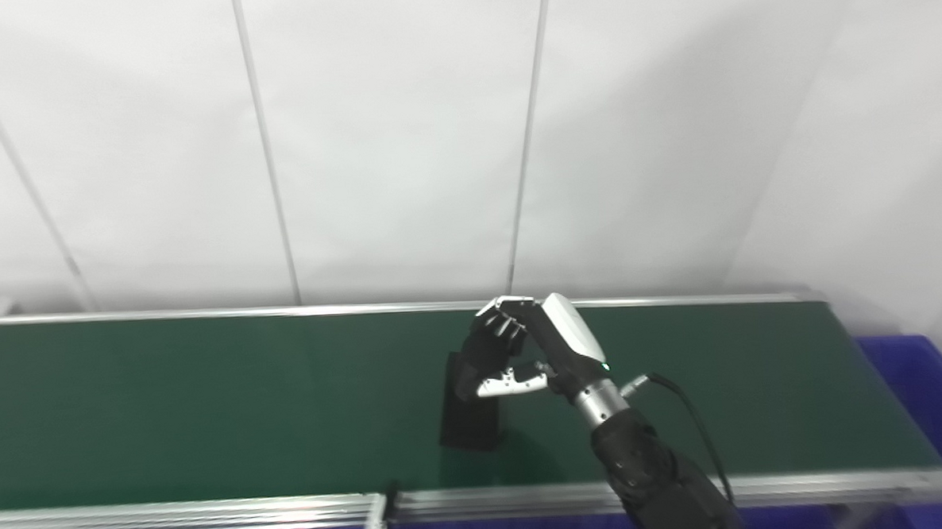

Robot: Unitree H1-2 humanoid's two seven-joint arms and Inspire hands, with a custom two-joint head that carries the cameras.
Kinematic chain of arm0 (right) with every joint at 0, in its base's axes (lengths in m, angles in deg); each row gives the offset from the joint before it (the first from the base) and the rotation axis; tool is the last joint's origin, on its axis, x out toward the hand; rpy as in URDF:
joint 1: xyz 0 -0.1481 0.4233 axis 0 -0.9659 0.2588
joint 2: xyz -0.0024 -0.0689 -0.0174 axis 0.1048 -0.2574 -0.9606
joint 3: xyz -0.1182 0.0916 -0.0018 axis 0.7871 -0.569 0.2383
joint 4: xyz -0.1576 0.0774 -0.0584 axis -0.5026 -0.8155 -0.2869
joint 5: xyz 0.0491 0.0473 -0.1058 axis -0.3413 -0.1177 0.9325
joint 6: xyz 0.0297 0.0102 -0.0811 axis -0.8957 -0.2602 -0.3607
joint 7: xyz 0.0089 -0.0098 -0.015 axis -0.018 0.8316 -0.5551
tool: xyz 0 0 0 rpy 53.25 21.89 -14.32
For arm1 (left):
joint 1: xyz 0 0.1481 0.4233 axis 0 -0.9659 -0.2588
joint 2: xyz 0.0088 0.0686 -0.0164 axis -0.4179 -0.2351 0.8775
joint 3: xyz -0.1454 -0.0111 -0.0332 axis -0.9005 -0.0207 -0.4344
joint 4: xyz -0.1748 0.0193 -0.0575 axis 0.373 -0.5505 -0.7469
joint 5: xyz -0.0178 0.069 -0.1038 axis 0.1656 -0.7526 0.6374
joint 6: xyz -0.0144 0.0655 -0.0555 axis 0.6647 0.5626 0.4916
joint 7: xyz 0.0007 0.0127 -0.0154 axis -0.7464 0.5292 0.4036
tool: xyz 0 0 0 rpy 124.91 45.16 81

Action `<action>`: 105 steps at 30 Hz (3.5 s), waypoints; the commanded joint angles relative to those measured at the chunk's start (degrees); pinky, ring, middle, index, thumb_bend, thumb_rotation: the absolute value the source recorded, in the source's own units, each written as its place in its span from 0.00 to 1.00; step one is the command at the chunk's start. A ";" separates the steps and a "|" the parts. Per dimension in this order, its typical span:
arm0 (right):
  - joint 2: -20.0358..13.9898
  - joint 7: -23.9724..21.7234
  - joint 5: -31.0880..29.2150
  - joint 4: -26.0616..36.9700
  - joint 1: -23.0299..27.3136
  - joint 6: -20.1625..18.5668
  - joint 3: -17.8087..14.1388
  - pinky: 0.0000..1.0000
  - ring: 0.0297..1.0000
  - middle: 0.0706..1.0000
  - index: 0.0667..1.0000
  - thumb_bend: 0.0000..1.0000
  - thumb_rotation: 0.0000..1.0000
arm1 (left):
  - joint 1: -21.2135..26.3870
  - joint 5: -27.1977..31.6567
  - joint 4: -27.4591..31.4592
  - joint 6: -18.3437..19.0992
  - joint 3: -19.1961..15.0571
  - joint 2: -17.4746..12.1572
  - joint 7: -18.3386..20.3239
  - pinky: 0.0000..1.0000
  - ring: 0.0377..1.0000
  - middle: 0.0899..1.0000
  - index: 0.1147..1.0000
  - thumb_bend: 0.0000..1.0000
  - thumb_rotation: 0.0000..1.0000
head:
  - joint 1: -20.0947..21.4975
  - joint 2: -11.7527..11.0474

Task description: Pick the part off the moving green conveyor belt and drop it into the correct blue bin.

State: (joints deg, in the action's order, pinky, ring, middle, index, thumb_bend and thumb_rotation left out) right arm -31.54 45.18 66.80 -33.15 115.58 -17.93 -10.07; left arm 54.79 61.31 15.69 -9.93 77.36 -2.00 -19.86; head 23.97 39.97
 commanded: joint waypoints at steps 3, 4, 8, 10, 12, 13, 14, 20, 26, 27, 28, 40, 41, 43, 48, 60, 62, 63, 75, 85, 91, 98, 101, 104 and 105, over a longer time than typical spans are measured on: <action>-1.26 -1.17 -0.99 7.82 -1.96 -5.08 -2.61 0.33 0.38 0.44 0.49 0.52 0.00 | -1.29 3.13 5.23 -1.64 -5.13 -0.15 7.96 1.00 1.00 1.00 1.00 0.83 1.00 | 2.50 2.07; -1.44 -1.66 -1.26 9.04 -2.83 -5.97 -2.98 0.33 0.38 0.44 0.49 0.52 0.00 | -1.61 3.52 5.74 -1.64 -6.33 0.12 9.36 1.00 1.00 1.00 1.00 0.83 1.00 | 2.61 2.15; -2.66 -3.32 -1.08 14.65 -7.45 -9.01 -4.12 0.32 0.38 0.44 0.48 0.52 0.00 | -2.30 5.22 6.86 -1.64 -11.00 1.75 14.42 1.00 1.00 0.98 1.00 0.86 0.98 | 3.42 2.84; -3.45 -3.86 -1.16 17.60 -10.10 -9.63 -4.71 0.32 0.38 0.44 0.49 0.52 0.00 | -2.48 5.76 7.09 -1.63 -12.96 2.44 16.45 1.00 1.00 0.98 1.00 0.87 0.97 | 3.71 3.22; -4.28 -4.44 -1.35 20.61 -12.71 -10.08 -5.45 0.32 0.39 0.44 0.49 0.52 0.00 | -2.75 5.94 7.26 -1.63 -14.77 3.03 18.19 1.00 1.00 0.97 1.00 0.89 0.96 | 4.27 3.62; -4.67 -4.64 -1.63 21.90 -13.90 -10.09 -5.89 0.33 0.39 0.44 0.49 0.52 0.00 | -2.92 5.98 7.32 -1.62 -15.59 3.36 18.94 1.00 1.00 0.97 1.00 0.89 0.96 | 4.37 3.64; -5.08 -4.96 -1.87 23.32 -15.13 -10.39 -6.38 0.33 0.39 0.44 0.49 0.52 0.00 | -3.12 6.00 7.41 -1.62 -16.35 3.68 19.56 1.00 1.00 0.97 1.00 0.90 0.96 | 4.61 3.83; -6.71 -7.40 -2.33 32.42 -21.37 -15.14 -9.08 0.32 0.38 0.43 0.49 0.52 0.00 | -3.91 5.78 7.80 -1.62 -19.79 5.49 21.89 1.00 0.99 0.96 1.00 0.90 0.94 | 5.57 4.96; -8.61 -8.65 -3.18 38.43 -26.84 -17.61 -12.05 0.35 0.40 0.43 0.48 0.52 0.00 | -4.39 6.09 7.84 -1.59 -22.08 6.85 24.34 1.00 0.99 0.96 0.99 0.87 0.94 | 5.77 5.54; -8.97 -8.76 -3.19 39.18 -27.66 -17.80 -12.56 0.33 0.39 0.43 0.49 0.52 0.00 | -4.42 6.01 7.84 -1.59 -22.38 7.02 24.61 1.00 0.99 0.96 0.99 0.86 0.94 | 5.77 5.54; -9.38 -9.11 -3.40 40.46 -28.86 -18.48 -13.33 0.32 0.39 0.43 0.49 0.52 0.00 | -4.46 5.99 7.83 -1.60 -22.68 7.19 24.94 1.00 0.99 0.96 0.99 0.86 0.94 | 5.82 5.71; -10.00 -11.38 -5.31 50.64 -39.52 -22.65 -18.29 0.31 0.37 0.43 0.50 0.52 0.00 | -4.48 5.59 7.65 -1.61 -24.71 8.37 27.19 1.00 0.99 0.95 0.99 0.85 0.94 | 5.88 6.08; -9.82 -11.38 -5.31 50.69 -40.00 -22.63 -18.31 0.31 0.37 0.43 0.50 0.52 0.00 | -4.46 5.45 7.66 -1.58 -24.81 8.46 27.22 1.00 0.99 0.95 0.99 0.85 0.95 | 5.74 6.09; -9.56 -11.07 -4.73 50.52 -40.87 -22.36 -18.25 0.32 0.38 0.43 0.50 0.52 0.00 | -4.44 5.30 7.67 -1.57 -24.96 8.60 27.28 1.00 0.99 0.95 0.99 0.85 0.95 | 5.62 6.11; -8.76 -9.79 -3.70 48.58 -42.36 -21.16 -18.00 0.32 0.38 0.42 0.50 0.52 0.00 | -4.40 5.28 7.43 -1.58 -25.19 8.76 27.70 1.00 0.99 0.96 0.99 0.86 0.95 | 5.03 6.19; -8.34 -7.34 -0.27 43.45 -43.49 -15.73 -14.81 0.29 0.36 0.41 0.50 0.51 0.00 | -4.98 3.82 8.25 -1.61 -25.11 9.40 27.71 1.00 0.98 0.95 0.99 0.86 0.95 | 3.23 6.56; -8.49 -6.53 0.03 41.79 -43.45 -13.96 -14.21 0.29 0.36 0.41 0.50 0.51 0.00 | -5.14 3.55 8.38 -1.58 -25.03 9.54 27.67 1.00 0.98 0.95 0.99 0.87 0.95 | 2.76 6.59; -8.28 -6.53 -0.46 41.24 -43.43 -13.95 -14.19 0.31 0.37 0.42 0.50 0.52 0.00 | -5.20 3.42 8.44 -1.57 -25.00 9.59 27.67 1.00 0.99 0.95 0.99 0.87 0.95 | 2.76 6.59; -6.70 -3.85 -1.55 33.57 -41.05 -11.77 -13.64 0.32 0.38 0.42 0.49 0.52 0.00 | -5.66 2.43 9.33 -1.52 -24.84 9.65 27.84 1.00 0.99 0.96 1.00 0.88 0.96 | 1.84 6.93; -7.05 -0.72 -0.66 29.30 -40.41 -7.63 -13.06 0.29 0.36 0.41 0.50 0.52 0.00 | -5.97 2.21 9.53 -1.51 -24.77 9.73 27.67 1.00 0.99 0.95 0.99 0.87 0.95 | 1.42 6.98; -6.91 0.01 -0.74 29.34 -40.60 -6.82 -13.18 0.31 0.38 0.42 0.50 0.52 0.00 | -5.87 2.00 9.46 -1.61 -24.63 9.67 27.63 0.99 0.98 0.94 0.99 0.87 0.95 | 0.74 6.82; -7.81 2.07 2.03 28.93 -40.99 -4.28 -12.55 0.45 0.53 0.57 0.46 0.52 0.13 | -5.86 1.98 9.39 -1.63 -24.28 9.50 27.69 0.99 0.98 0.95 1.00 0.85 0.96 | 0.62 6.85; -8.29 2.86 2.97 28.63 -41.01 -2.67 -12.15 0.62 0.70 0.70 0.66 0.92 0.20 | -5.92 1.72 9.46 -1.62 -24.19 9.52 27.55 0.99 0.98 0.95 1.00 0.86 0.95 | 0.23 6.94; -8.46 2.31 2.14 28.27 -40.83 -2.05 -12.04 0.65 0.73 0.73 0.70 0.98 0.23 | -5.96 1.56 9.51 -1.61 -24.18 9.65 27.42 0.99 0.98 0.95 1.00 0.86 0.95 | 0.19 6.99; -8.48 1.88 1.77 28.26 -40.82 -2.17 -12.01 0.65 0.73 0.74 0.70 0.98 0.24 | -5.98 1.68 9.51 -1.60 -24.17 9.66 27.47 0.99 0.98 0.95 0.99 0.86 0.95 | 0.19 6.99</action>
State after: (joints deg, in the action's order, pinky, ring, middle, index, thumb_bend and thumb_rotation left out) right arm -39.14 46.58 69.49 -5.55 74.17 -22.63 -22.00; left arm 48.72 63.83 23.25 -9.94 53.07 7.62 6.98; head 24.17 46.93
